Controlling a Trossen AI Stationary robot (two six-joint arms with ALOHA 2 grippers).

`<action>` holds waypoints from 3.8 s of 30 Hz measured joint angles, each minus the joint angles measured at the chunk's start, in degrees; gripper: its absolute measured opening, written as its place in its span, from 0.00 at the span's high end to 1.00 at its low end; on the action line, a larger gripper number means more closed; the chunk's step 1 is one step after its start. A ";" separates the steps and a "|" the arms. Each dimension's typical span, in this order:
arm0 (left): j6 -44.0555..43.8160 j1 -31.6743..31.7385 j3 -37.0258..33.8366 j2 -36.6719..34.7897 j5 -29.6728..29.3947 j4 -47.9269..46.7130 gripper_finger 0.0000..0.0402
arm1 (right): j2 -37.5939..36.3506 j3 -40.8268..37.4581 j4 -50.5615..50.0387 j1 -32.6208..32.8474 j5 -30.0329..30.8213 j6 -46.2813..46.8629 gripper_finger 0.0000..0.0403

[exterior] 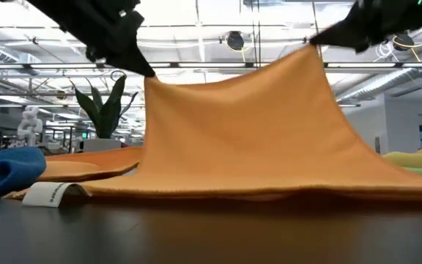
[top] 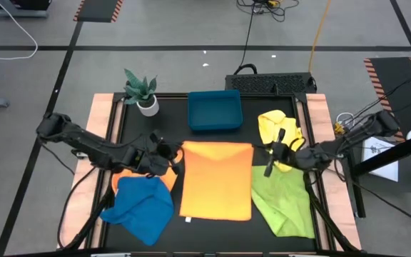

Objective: Fold microfiber towels
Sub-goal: Fold the right orange microfiber towel

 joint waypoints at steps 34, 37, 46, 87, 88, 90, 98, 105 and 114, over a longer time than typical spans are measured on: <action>5.43 -16.59 -2.57 7.72 10.78 14.21 1.00 | -0.80 -19.98 28.31 -0.40 -43.59 20.53 1.00; 5.53 -18.28 -2.57 10.54 10.77 16.03 1.00 | 1.54 -21.57 32.29 3.66 -37.94 22.59 1.00; 5.04 -21.44 -2.57 11.67 4.11 15.53 1.00 | 15.05 -16.22 36.25 11.52 -32.57 21.41 1.00; -5.01 -22.47 -2.57 10.51 25.35 14.56 0.81 | 35.45 -7.06 33.93 11.68 -48.94 18.01 0.58; -5.00 -22.43 -2.57 10.51 23.73 14.48 0.81 | 35.45 -7.05 34.00 11.52 -47.75 17.60 0.57; -5.00 -22.24 -2.57 10.51 19.55 14.17 0.81 | 35.45 -7.07 33.85 11.05 -44.30 16.37 0.56; -5.00 -19.69 -2.57 11.27 13.57 14.20 0.81 | 35.45 -7.04 30.43 7.60 -35.55 14.72 0.57; -3.90 -15.52 -2.57 13.76 14.48 16.58 0.81 | 32.61 -7.02 28.16 1.41 -32.85 17.26 0.56; -0.08 -10.12 -2.54 15.93 22.45 25.27 0.77 | 20.37 -7.07 4.85 -6.97 -35.83 29.13 0.55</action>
